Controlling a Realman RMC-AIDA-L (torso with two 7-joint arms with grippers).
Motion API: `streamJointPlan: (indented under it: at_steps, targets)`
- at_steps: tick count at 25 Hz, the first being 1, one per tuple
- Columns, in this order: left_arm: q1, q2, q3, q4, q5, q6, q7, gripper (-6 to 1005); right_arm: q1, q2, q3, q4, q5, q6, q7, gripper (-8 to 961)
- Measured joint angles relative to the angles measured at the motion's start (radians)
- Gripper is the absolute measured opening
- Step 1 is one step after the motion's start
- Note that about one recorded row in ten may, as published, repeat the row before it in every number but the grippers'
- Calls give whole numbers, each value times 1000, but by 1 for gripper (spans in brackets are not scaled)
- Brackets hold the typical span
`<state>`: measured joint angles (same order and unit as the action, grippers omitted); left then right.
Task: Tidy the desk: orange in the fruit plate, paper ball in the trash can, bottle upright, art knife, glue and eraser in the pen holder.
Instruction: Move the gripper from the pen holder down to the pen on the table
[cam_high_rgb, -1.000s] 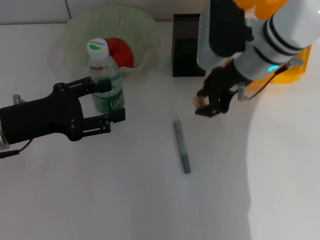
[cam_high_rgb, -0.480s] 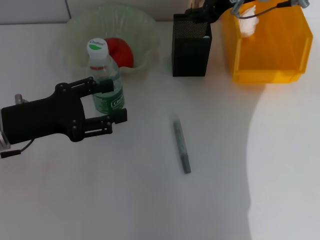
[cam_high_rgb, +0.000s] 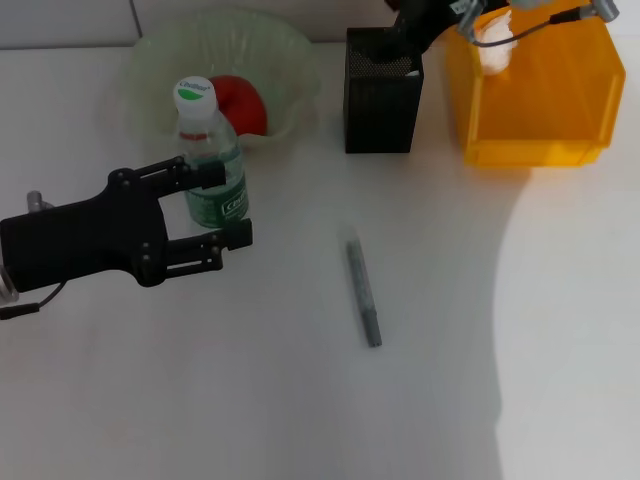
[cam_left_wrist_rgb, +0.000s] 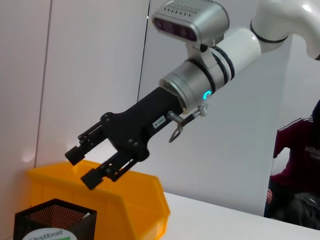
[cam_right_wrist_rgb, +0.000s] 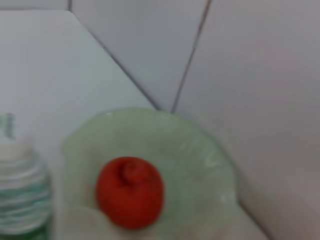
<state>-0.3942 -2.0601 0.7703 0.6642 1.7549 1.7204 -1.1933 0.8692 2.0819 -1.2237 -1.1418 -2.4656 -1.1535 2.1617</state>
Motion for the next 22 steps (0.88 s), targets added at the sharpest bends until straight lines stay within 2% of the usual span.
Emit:
streamJointPlan:
  at_steps: [3, 6, 9, 14, 22]
  targets:
    - [0, 2, 0, 1, 0, 4, -1, 783, 15, -2, -2, -88, -59, -195, 158, 650]
    - [0, 7, 0, 2, 4, 5, -2, 783, 64, -1, -12, -112, -161, -397, 318, 648]
    - [0, 8, 0, 5, 6, 5, -4, 783, 74, 1, -24, -105, -173, -451, 356, 646]
    - [0, 11, 0, 5, 8, 6, -2, 783, 61, 5, -115, -85, -173, -452, 444, 643]
    - [0, 12, 3, 8, 10, 5, -1, 783, 63, 8, -330, 54, -94, -270, 537, 639]
